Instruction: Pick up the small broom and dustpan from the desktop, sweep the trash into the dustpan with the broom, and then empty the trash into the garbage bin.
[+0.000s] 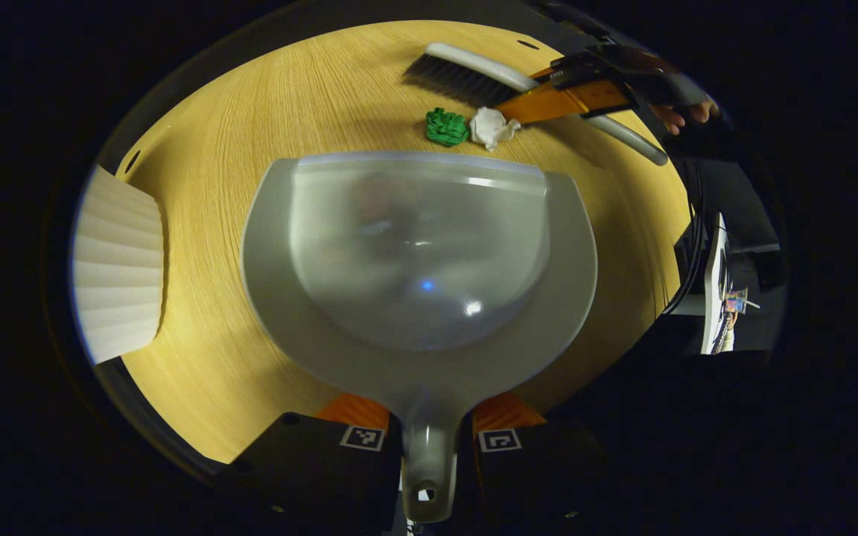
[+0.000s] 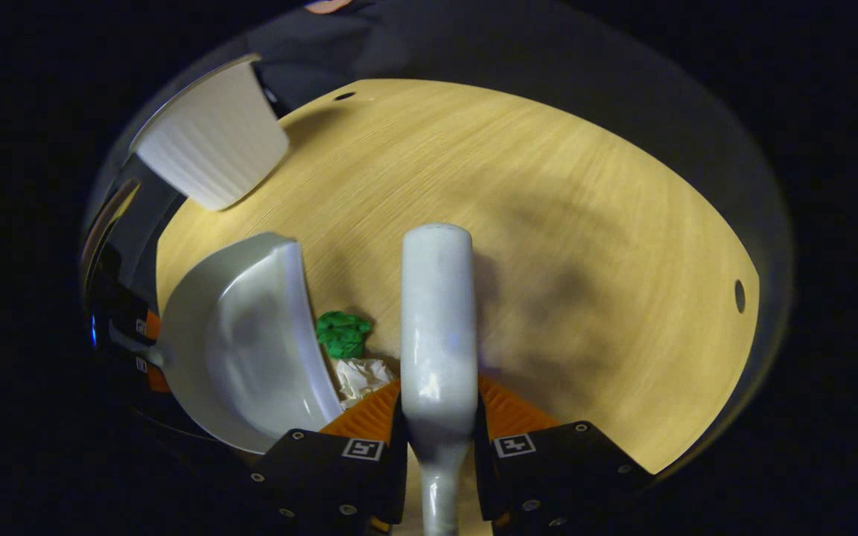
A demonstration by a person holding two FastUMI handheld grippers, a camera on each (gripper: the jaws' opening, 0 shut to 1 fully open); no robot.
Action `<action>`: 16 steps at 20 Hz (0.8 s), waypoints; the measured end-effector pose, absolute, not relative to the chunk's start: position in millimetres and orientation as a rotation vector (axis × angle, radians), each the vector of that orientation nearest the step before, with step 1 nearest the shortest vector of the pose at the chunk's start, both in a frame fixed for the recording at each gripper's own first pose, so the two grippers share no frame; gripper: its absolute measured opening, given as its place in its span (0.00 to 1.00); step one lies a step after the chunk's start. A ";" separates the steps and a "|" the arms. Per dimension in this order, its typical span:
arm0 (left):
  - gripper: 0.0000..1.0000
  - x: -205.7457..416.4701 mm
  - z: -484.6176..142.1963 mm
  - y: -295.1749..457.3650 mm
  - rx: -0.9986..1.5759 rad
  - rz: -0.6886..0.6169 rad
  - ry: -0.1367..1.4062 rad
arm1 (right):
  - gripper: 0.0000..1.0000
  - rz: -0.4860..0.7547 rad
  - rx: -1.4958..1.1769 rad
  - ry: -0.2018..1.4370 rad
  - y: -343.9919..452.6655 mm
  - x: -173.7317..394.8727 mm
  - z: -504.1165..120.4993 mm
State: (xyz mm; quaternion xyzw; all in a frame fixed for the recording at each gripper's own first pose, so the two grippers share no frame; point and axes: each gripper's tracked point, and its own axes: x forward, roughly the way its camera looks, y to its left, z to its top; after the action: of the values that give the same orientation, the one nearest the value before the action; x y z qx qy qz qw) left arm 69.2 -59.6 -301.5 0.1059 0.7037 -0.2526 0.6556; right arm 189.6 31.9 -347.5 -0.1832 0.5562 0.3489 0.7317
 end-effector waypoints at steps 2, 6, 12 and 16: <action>0.31 67.1 -302.1 -59.2 0.246 -0.568 1.598 | 0.39 0.840 -0.444 1.222 40.2 184.6 -341.1; 0.31 66.4 -294.4 -70.0 0.235 -0.552 1.584 | 0.39 0.954 -0.430 1.296 42.2 163.9 -333.6; 0.31 63.7 -298.3 -71.8 0.164 -0.517 1.567 | 0.39 0.972 -0.415 1.290 50.9 149.6 -323.3; 0.31 60.8 -300.9 -77.9 0.106 -0.453 1.537 | 0.39 0.736 -0.243 1.214 32.4 174.7 -304.9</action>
State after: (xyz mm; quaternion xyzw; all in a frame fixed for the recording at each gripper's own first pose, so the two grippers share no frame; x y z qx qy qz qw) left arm 60.8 -77.9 -300.9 0.0477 0.6884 -0.2028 0.6947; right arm 174.7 32.4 -304.9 -0.1112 0.5559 0.3372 0.7516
